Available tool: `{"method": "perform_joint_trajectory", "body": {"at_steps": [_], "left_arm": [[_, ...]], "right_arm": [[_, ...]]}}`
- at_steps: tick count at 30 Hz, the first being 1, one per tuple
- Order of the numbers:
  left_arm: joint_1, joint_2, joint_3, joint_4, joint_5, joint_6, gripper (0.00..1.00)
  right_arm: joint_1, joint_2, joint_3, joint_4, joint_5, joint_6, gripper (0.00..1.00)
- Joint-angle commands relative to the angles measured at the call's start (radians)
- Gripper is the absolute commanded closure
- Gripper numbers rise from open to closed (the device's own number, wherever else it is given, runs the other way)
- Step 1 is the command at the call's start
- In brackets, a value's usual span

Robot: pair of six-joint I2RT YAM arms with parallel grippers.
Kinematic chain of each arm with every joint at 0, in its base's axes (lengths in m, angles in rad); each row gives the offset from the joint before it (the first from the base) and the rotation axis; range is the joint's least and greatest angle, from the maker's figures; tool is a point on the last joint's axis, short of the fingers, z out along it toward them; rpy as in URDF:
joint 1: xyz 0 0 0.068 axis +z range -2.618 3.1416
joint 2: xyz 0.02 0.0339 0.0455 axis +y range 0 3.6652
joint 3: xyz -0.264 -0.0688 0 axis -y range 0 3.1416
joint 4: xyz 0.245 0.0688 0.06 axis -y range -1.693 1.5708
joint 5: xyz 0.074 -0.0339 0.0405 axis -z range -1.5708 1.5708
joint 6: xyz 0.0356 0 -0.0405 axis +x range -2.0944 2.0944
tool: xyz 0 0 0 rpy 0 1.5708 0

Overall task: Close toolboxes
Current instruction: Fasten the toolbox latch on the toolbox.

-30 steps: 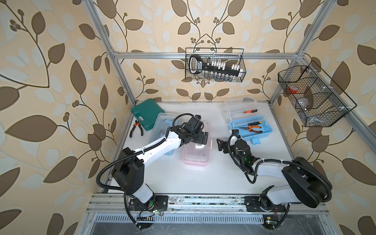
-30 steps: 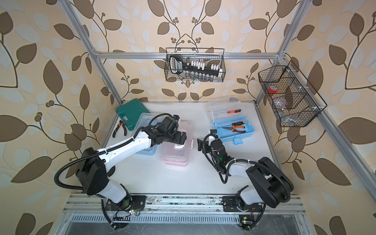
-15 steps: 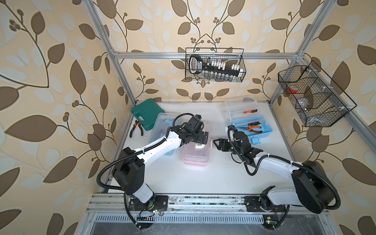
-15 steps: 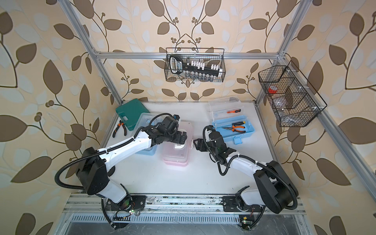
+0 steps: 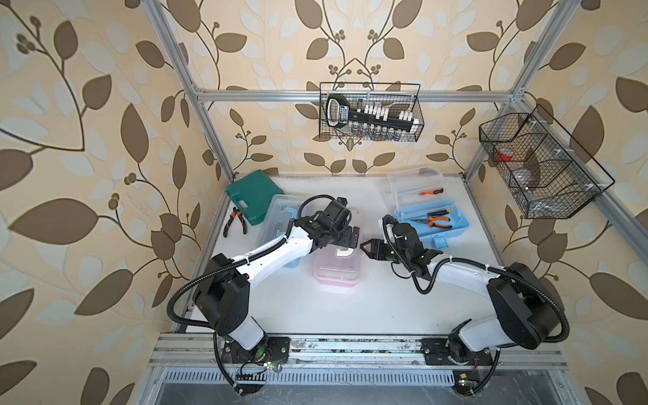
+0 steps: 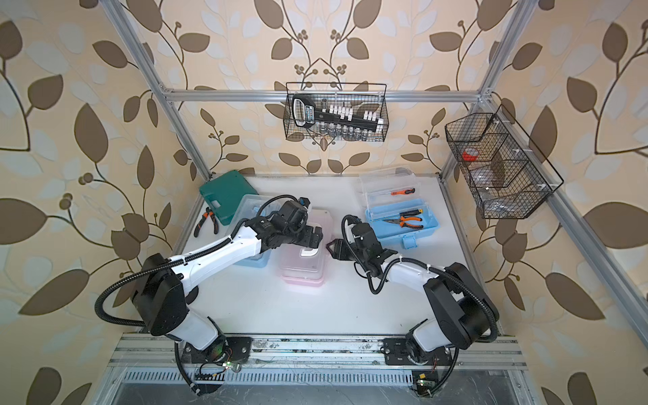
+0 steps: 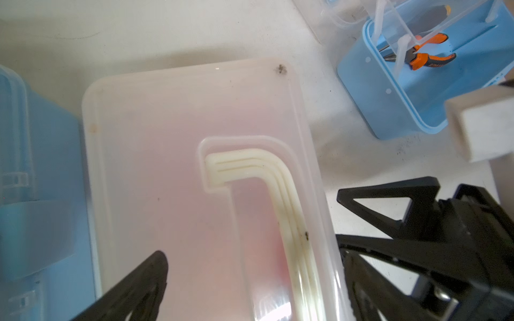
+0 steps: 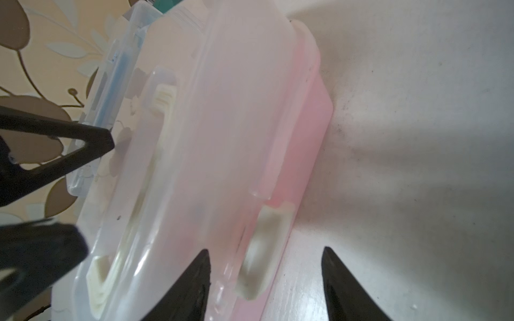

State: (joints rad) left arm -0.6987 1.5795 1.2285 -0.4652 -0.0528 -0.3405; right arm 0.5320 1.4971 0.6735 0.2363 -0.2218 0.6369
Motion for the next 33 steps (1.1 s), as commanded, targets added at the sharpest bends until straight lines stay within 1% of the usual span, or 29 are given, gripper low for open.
{"method": "perform_joint_trajectory", "body": {"at_steps": [1, 6, 12, 14, 19, 28, 33], "left_arm": [[0.011, 0.066, -0.072, -0.168, 0.094, -0.027, 0.01], [0.011, 0.065, -0.072, -0.168, 0.092, -0.028, 0.01], [0.011, 0.067, -0.072, -0.170, 0.090, -0.027, 0.01], [0.011, 0.065, -0.072, -0.172, 0.091, -0.028, 0.01], [0.011, 0.060, -0.077, -0.173, 0.086, -0.026, 0.01], [0.011, 0.056, -0.077, -0.177, 0.085, -0.028, 0.01], [0.011, 0.054, -0.077, -0.178, 0.084, -0.027, 0.01]], "right_arm": [[0.005, 0.034, 0.028, 0.026, -0.025, 0.015, 0.42], [0.005, 0.046, 0.021, 0.037, -0.017, 0.018, 0.51], [0.005, 0.042, 0.006, 0.054, -0.017, 0.023, 0.57], [0.003, 0.043, 0.000, 0.058, -0.019, 0.024, 0.61], [-0.010, 0.034, -0.015, 0.065, -0.021, 0.030, 0.67], [-0.011, 0.044, -0.025, 0.067, -0.024, 0.036, 0.72], [-0.012, 0.051, -0.025, 0.054, -0.013, 0.036, 0.73]]}}
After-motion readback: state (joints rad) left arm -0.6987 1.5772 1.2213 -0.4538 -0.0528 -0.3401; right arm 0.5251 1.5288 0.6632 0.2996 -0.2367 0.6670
